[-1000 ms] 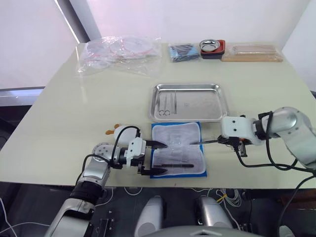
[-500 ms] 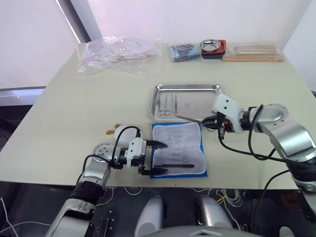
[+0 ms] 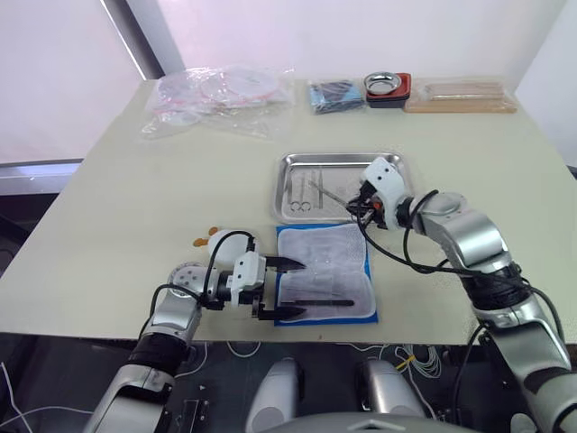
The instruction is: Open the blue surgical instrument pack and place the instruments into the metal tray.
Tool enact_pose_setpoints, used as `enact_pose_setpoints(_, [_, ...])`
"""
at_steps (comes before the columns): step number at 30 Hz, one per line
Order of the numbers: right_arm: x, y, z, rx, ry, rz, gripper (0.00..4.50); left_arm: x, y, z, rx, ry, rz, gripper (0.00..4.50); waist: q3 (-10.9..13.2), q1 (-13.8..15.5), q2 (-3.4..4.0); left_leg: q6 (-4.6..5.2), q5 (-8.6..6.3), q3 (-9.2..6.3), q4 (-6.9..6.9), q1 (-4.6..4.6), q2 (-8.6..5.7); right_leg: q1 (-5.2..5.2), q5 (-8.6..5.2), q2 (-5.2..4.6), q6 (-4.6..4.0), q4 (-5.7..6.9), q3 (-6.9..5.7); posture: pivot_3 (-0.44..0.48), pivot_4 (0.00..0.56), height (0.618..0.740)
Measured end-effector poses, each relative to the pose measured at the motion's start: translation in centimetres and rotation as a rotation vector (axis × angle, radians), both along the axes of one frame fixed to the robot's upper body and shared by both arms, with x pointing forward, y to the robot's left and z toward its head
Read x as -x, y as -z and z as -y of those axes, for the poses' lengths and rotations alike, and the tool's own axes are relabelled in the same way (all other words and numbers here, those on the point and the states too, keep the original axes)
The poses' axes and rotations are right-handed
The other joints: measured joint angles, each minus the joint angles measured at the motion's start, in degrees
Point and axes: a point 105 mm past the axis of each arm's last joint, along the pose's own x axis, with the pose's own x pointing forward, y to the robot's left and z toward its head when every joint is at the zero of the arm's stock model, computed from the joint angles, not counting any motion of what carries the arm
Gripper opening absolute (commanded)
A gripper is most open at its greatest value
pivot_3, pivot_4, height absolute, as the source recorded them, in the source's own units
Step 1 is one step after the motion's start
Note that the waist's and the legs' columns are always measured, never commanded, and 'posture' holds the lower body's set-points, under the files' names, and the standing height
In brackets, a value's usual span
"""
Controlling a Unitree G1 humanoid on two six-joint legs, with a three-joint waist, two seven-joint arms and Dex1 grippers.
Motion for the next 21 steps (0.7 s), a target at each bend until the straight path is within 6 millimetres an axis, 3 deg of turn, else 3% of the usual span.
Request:
enact_pose_setpoints(8, [-2.4, -0.6, -1.4, -0.034, 0.115, 0.005, 0.07, 0.0, 0.0, 0.0, 0.004, -0.005, 0.0, 4.5, 0.0, 0.0, 0.09, 0.0, 0.0, 0.0, -0.04, -0.01, 0.01, -0.01, 0.01, 0.02, 0.0, 0.01, 0.01, 0.0, 0.15, 0.74])
enact_pose_setpoints(14, [-4.1, 0.9, -0.9, -0.062, 0.308, -0.054, 0.07, 0.1, 0.0, -0.1, 0.005, -0.013, -0.003, 4.5, 0.0, -0.1, 0.11, 0.01, 0.0, 0.01, -0.05, 0.01, 0.0, -0.01, 0.01, 0.02, 0.0, 0.02, 0.04, 0.0, 0.15, 0.74])
enact_pose_setpoints(21, [-4.3, 2.7, -1.6, -0.068, 0.384, -0.136, 0.07, 0.2, 0.0, -0.1, 0.004, -0.021, -0.003, 4.5, 0.0, -0.3, 0.14, 0.01, 0.0, 0.02, -0.13, 0.0, 0.0, -0.03, 0.01, 0.02, 0.0, 0.01, 0.07, 0.0, 0.15, 0.74])
